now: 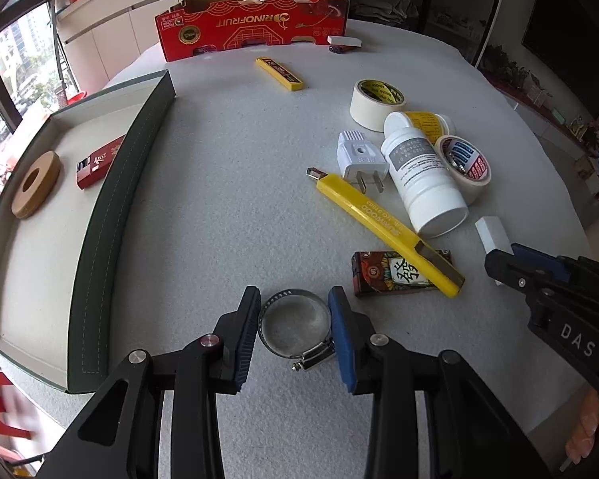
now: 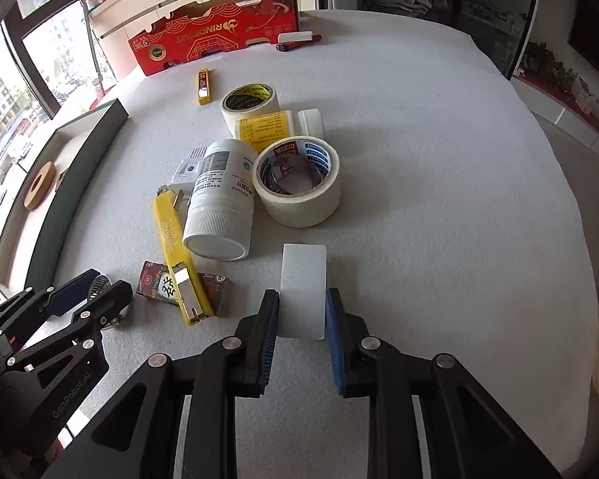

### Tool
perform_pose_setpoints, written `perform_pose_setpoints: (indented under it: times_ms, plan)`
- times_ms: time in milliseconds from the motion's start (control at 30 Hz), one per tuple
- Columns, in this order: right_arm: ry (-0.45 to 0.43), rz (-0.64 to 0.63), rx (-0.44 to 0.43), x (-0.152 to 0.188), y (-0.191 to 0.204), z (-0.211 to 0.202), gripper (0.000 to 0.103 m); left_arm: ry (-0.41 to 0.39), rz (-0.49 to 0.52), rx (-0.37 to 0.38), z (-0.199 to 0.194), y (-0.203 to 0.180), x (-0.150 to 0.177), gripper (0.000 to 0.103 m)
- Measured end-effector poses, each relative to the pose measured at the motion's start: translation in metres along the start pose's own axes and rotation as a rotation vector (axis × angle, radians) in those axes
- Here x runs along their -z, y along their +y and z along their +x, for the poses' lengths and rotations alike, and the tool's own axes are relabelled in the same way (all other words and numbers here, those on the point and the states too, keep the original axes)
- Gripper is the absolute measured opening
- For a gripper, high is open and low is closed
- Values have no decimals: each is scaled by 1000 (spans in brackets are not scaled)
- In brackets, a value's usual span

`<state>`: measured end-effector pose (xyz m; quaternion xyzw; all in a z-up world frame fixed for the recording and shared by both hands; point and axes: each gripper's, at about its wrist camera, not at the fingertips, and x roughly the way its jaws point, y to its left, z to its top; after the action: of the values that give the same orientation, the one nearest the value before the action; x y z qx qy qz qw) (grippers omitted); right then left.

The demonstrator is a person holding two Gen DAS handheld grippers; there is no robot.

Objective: Organize rigid objects
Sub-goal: 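Grasp the metal hose clamp with left tool while right tool grasps the white block, then carry the hose clamp with left tool while right tool carries the white block to the tray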

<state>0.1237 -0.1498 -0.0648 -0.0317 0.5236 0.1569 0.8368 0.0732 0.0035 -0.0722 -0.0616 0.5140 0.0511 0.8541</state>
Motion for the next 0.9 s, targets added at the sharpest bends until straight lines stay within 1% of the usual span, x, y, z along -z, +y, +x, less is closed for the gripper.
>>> perform_pose_setpoints:
  times_ms: [133,233,400,667,900]
  plan:
    - [-20,15,-15,3,-5,-16,24,-15,2,22,-15,-5,5,38]
    - [-35,22,-32,3,-4,-28,24,-36,8,37,-28,-10,3,38]
    - [-70,5,-64,-1,11,-47,24,-96,-1,61,-57,-11,-4,38]
    - [-156,-80,-134,-18,58,-89,24,-215,-61,84,-119,15,-14,38]
    - [-204,-190,-197,-32,116,-114,24,-325,-104,74,-170,50,-19,38]
